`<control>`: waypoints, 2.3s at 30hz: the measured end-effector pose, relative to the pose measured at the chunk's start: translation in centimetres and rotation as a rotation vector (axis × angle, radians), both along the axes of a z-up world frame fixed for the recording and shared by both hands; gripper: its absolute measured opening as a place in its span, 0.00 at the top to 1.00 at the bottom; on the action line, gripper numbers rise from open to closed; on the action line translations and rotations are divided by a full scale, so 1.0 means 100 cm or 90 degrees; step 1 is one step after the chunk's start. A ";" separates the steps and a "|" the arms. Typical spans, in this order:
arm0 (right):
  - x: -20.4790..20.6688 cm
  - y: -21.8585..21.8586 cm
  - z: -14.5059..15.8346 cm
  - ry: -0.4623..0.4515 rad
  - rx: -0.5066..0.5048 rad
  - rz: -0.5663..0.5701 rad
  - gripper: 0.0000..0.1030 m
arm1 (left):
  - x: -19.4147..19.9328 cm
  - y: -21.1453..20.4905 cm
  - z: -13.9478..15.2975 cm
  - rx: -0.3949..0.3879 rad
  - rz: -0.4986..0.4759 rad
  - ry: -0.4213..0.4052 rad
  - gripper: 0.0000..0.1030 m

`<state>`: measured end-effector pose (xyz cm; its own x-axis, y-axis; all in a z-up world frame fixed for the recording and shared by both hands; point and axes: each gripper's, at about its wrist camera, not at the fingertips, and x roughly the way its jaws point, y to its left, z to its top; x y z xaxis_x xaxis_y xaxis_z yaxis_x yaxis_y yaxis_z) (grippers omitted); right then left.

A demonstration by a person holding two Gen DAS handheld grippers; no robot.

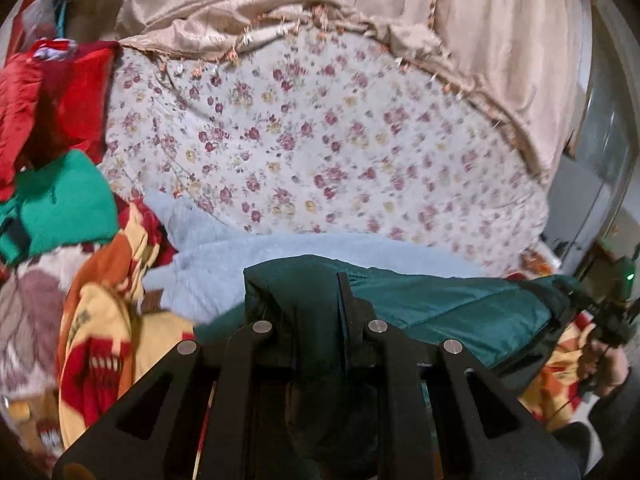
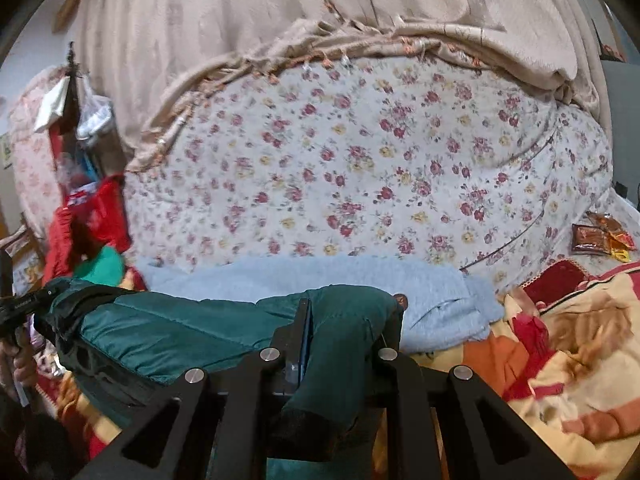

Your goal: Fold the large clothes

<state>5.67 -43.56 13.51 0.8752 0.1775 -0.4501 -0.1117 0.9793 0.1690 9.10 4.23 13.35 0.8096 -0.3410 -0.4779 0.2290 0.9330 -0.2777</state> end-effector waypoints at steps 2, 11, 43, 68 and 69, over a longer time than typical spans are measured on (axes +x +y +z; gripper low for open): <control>0.016 0.001 -0.010 0.007 -0.007 -0.013 0.87 | 0.021 -0.007 -0.012 0.017 0.002 0.012 0.86; 0.062 -0.005 -0.082 0.098 -0.008 -0.038 0.86 | 0.062 -0.022 -0.073 0.041 0.029 0.071 0.86; 0.082 -0.004 -0.098 0.113 -0.005 -0.059 0.86 | 0.070 -0.031 -0.078 0.070 0.048 0.089 0.82; 0.053 -0.054 -0.076 0.068 0.395 -0.022 0.44 | 0.049 0.055 -0.028 -0.155 0.088 0.048 0.21; 0.041 -0.051 -0.064 0.021 0.411 -0.008 0.37 | 0.047 0.054 -0.027 -0.154 0.084 0.046 0.21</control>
<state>9.73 -48.68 7.07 0.8667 0.4111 -0.2825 -0.0854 0.6803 0.7279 13.82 9.66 10.61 0.8213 -0.3457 -0.4538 0.0811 0.8582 -0.5069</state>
